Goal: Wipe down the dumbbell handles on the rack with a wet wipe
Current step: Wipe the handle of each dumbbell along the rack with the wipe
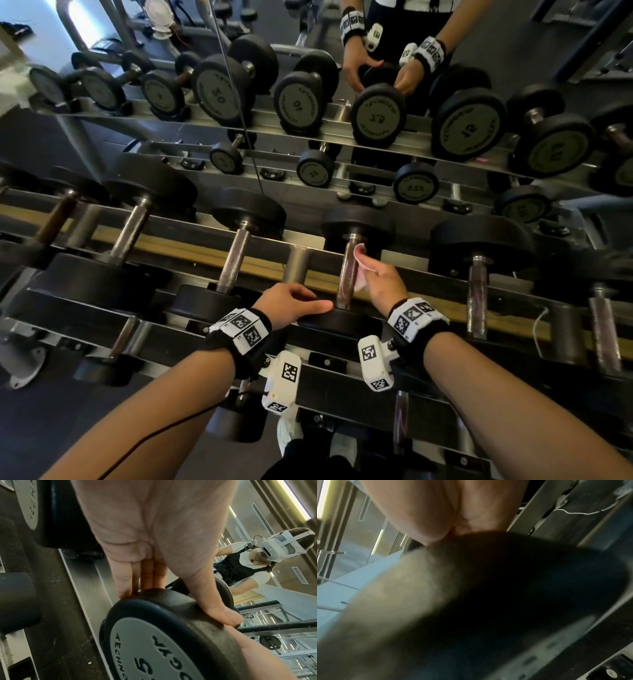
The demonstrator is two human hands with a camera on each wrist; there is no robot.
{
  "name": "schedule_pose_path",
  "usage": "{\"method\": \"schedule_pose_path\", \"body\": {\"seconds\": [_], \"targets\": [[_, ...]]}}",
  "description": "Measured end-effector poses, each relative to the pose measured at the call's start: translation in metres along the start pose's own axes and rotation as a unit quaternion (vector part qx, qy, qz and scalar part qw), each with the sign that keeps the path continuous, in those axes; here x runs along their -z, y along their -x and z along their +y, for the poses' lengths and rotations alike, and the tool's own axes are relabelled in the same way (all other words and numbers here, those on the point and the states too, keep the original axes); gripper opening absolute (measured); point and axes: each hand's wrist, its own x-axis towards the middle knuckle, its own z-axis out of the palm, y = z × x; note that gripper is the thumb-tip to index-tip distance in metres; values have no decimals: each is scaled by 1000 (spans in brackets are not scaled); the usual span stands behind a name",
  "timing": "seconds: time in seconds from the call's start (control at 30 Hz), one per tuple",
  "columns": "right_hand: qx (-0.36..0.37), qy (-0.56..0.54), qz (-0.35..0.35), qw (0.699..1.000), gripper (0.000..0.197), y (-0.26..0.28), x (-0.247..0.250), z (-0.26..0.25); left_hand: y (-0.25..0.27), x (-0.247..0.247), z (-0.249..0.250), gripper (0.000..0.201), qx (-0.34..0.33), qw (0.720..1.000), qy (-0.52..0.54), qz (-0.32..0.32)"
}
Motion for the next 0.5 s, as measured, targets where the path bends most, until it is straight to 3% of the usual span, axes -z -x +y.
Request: {"method": "schedule_pose_path", "body": {"seconds": [0.17,0.3,0.37,0.5], "targets": [[18,132,-69,989,20,10,22,-2,1,0,-1,46,-8,1000,-2,-12],[47,99,-6,994,22,-2,34,-20,2,-2,-4,42,-4,1000,1,-11],[44,107,-11,993,25,-5,26,-20,3,-3,-5,42,-3,1000,5,-6],[55,293,-67,952,45,-5,11,3,4,-2,-10,46,-5,1000,22,-8]]}}
